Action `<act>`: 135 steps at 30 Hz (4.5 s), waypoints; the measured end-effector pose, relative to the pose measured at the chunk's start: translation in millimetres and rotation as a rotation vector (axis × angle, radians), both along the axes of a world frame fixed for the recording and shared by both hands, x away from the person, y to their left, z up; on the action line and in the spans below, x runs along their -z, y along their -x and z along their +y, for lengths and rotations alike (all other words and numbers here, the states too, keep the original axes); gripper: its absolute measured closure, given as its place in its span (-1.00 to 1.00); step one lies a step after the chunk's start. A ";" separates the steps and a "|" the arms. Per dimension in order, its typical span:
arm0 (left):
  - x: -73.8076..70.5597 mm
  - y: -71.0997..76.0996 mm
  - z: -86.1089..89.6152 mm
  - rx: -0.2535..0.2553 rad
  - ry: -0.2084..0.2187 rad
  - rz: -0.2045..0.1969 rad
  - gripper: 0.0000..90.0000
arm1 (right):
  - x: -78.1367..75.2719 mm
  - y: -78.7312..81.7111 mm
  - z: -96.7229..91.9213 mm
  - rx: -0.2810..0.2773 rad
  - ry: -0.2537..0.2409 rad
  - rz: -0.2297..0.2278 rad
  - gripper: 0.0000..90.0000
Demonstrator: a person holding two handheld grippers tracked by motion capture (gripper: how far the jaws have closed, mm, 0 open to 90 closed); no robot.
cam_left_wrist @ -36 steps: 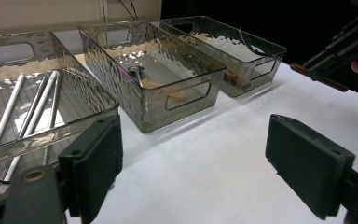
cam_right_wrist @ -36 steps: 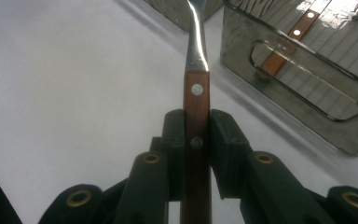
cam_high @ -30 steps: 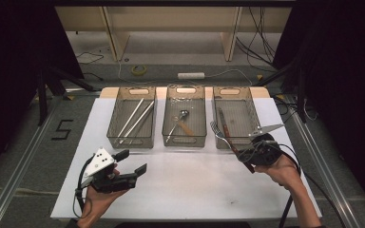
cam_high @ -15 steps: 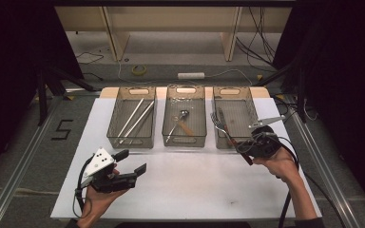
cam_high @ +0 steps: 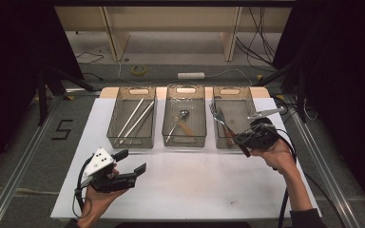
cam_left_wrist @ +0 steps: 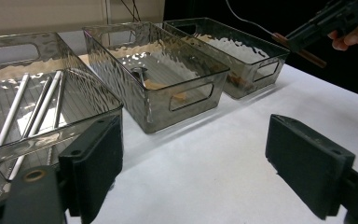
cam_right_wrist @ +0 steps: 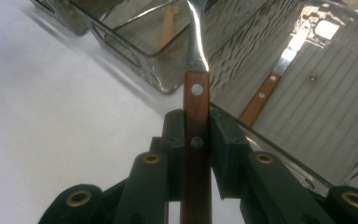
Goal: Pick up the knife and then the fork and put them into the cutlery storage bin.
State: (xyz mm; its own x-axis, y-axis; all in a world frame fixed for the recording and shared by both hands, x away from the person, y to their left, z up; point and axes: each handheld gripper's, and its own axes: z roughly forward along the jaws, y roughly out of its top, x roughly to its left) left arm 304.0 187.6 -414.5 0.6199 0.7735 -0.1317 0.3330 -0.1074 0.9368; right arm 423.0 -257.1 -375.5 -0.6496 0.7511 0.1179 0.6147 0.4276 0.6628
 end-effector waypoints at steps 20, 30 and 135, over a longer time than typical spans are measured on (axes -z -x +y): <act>-0.2 0.2 0.1 0.002 -0.002 -0.002 -0.59 | -11.4 -34.4 8.5 0.065 -0.004 -0.010 0.72; 0.0 0.1 -0.2 0.000 0.004 0.000 -0.59 | -11.3 -50.1 8.7 0.115 0.005 -0.005 0.72; -0.1 0.5 0.3 0.006 -0.003 -0.001 -0.59 | 21.6 -87.9 7.9 0.276 0.002 0.095 -0.09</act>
